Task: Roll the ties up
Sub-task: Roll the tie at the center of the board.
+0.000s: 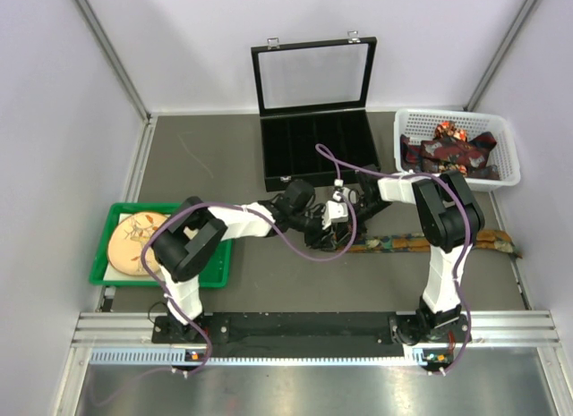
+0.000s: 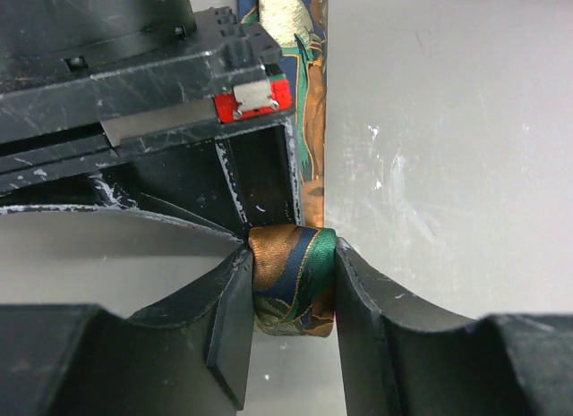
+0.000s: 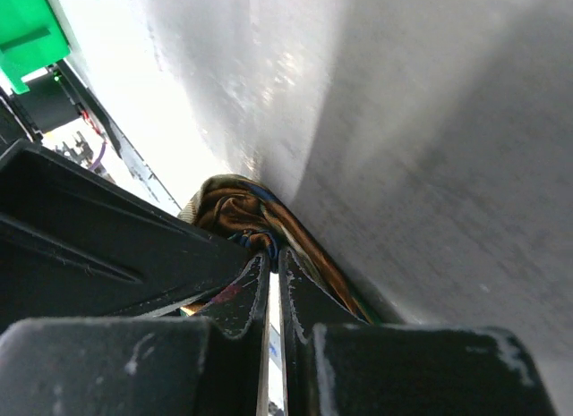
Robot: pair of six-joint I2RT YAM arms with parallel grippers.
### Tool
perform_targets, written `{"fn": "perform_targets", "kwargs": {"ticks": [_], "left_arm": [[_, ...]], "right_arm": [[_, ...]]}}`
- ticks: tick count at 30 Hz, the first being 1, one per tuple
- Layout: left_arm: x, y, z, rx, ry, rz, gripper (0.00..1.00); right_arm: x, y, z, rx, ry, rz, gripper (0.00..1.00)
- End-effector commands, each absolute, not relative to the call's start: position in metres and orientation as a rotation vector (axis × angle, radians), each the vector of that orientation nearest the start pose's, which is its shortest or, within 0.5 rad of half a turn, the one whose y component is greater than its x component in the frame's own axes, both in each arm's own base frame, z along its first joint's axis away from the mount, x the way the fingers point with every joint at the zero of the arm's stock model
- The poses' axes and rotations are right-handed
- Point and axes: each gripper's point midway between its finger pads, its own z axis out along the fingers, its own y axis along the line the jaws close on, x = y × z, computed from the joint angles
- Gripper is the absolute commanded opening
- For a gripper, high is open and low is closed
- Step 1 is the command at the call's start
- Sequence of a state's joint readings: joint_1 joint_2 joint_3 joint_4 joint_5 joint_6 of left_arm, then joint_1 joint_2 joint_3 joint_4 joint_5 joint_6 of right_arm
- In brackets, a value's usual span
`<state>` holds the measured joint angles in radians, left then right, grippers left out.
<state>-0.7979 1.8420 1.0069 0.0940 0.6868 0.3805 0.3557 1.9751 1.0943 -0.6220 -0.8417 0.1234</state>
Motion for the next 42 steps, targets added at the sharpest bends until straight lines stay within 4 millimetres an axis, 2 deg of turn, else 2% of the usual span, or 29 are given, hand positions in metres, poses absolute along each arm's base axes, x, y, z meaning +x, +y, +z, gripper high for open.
{"fn": "perform_targets", "kwargs": {"ticks": [1,3,5,9,11,17,20,23,24,27,30,38,42], "left_arm": [[0.231,-0.405,0.049,1.591,1.672,-1.022,0.43],[0.233,-0.404,0.035,1.615,1.725,-0.978,0.44],[0.233,-0.391,0.014,1.650,1.816,-0.905,0.43],[0.229,-0.369,-0.009,1.730,1.883,-0.794,0.43],[0.224,-0.361,-0.018,1.764,1.917,-0.758,0.43],[0.226,-0.342,-0.035,1.823,1.990,-0.610,0.42],[0.224,-0.331,-0.039,1.858,2.023,-0.568,0.37],[0.220,-0.327,-0.039,1.882,2.032,-0.566,0.34],[0.220,-0.328,-0.039,1.880,2.035,-0.571,0.33],[0.220,-0.328,-0.041,1.893,2.045,-0.570,0.32],[0.220,-0.328,-0.040,1.898,2.044,-0.567,0.32],[0.220,-0.329,-0.041,1.907,2.046,-0.570,0.33],[0.220,-0.330,-0.040,1.906,2.050,-0.577,0.33]], "right_arm": [[0.234,0.201,-0.030,-0.471,3.067,0.987,0.00],[0.233,0.202,-0.027,-0.471,3.061,1.001,0.00],[0.233,0.203,-0.026,-0.470,3.055,1.016,0.00],[0.232,0.209,-0.020,-0.477,3.027,1.076,0.00],[0.233,0.211,-0.018,-0.479,3.008,1.100,0.00],[0.235,0.215,-0.004,-0.477,2.978,1.154,0.00],[0.242,0.210,0.015,-0.435,2.943,1.204,0.01],[0.249,0.201,0.038,-0.369,2.888,1.280,0.12],[0.249,0.201,0.045,-0.369,2.868,1.311,0.18],[0.247,0.200,0.061,-0.357,2.815,1.382,0.24],[0.245,0.207,0.071,-0.335,2.765,1.473,0.29],[0.243,0.230,0.059,-0.359,2.738,1.568,0.29],[0.241,0.234,0.050,-0.373,2.755,1.567,0.30]]}}
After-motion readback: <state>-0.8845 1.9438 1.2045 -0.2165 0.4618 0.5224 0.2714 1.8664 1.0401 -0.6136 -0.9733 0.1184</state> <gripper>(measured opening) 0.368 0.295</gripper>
